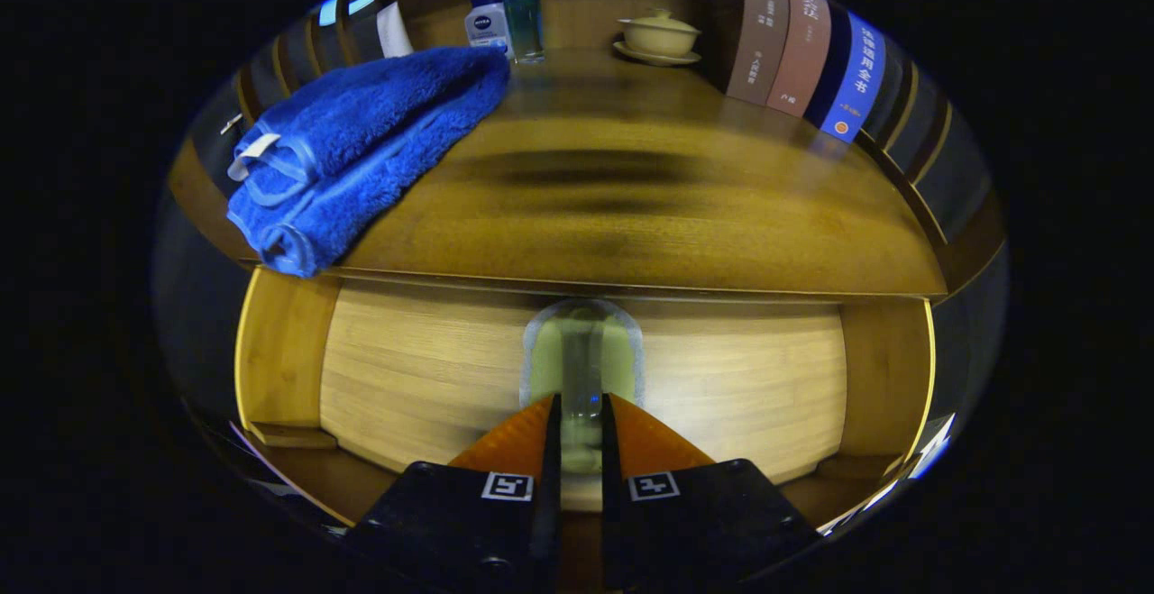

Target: Pull open the drawer, take out the items inside it, and place them on the countertop above the cabinet.

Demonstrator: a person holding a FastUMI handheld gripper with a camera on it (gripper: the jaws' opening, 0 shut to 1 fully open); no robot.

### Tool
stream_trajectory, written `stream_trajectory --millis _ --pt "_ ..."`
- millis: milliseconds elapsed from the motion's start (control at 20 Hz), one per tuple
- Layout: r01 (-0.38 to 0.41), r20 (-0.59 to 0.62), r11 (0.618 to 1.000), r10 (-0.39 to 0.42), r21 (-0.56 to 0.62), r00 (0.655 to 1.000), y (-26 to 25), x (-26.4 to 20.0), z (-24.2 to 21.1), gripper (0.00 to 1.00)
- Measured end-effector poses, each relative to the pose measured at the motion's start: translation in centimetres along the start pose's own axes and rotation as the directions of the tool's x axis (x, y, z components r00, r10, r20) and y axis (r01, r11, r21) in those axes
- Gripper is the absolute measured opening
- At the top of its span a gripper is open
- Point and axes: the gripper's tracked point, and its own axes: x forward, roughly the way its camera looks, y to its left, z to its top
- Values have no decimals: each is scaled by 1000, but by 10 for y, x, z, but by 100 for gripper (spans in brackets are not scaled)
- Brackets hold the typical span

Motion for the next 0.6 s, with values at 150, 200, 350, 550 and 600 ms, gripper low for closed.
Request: stream_trajectory --millis 150,200,350,550,600 --pt "-44 1 999 44 1 999 11 -30 3 24" --pt "-63 -4 998 63 -2 998 16 -41 2 24" --pt "-102 -10 995 101 -20 995 27 -72 0 24" --pt "-113 25 993 113 -20 993 30 -110 13 23" --pt "-111 46 994 111 1 993 30 -115 24 23"
